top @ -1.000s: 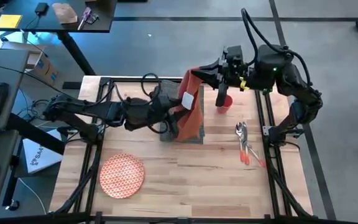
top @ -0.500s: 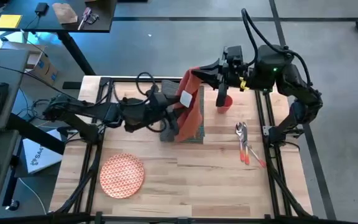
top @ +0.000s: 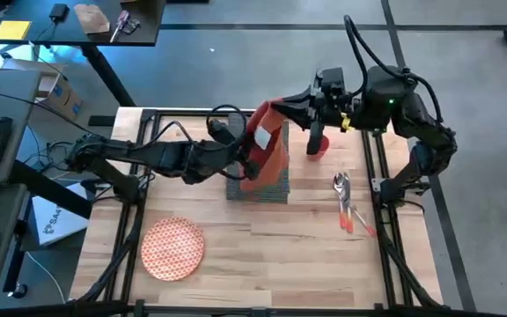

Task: Set table place
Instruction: Fold the orange table napkin

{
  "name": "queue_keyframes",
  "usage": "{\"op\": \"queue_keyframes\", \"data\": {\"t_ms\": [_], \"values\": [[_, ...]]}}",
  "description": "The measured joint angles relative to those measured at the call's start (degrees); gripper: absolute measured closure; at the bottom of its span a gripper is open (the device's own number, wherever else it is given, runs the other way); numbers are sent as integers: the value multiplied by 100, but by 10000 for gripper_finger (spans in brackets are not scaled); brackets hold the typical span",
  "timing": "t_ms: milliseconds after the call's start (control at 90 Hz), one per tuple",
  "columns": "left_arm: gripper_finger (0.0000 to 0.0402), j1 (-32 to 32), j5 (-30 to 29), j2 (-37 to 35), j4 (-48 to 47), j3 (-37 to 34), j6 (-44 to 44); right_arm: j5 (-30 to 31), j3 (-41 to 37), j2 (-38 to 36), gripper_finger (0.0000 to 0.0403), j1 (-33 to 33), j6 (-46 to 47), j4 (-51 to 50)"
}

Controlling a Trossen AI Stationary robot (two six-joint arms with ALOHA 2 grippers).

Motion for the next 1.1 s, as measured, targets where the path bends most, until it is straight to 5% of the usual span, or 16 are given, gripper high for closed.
{"op": "queue_keyframes", "data": {"t_ms": [144, 278, 411, 511, 700, 878, 1100], "values": [[401, -254, 435, -361, -972, 557, 332, 632, -8, -205, 403, 221, 533, 39], [401, -406, 2586, -731, -1817, 1220, 540, 722, 11, -474, 403, 409, 1486, -215], [401, -515, 4475, -980, -2145, 1680, -112, -152, 6, -527, 403, 797, 2806, -1219], [401, -681, 5311, -1003, -2046, 1891, -462, -1031, -4, -394, 403, 1234, 3755, -1383], [401, -745, 4860, -1010, -2068, 2249, -422, -1304, -8, -164, 403, 1599, 3941, -164], [402, -195, 4127, -833, -3278, 2052, -228, -164, -185, -181, 403, 1371, 4322, -2245], [402, 302, 4127, -184, -3600, 835, 260, -372, -2486, -457, 403, 1110, 5392, -3456]]}}
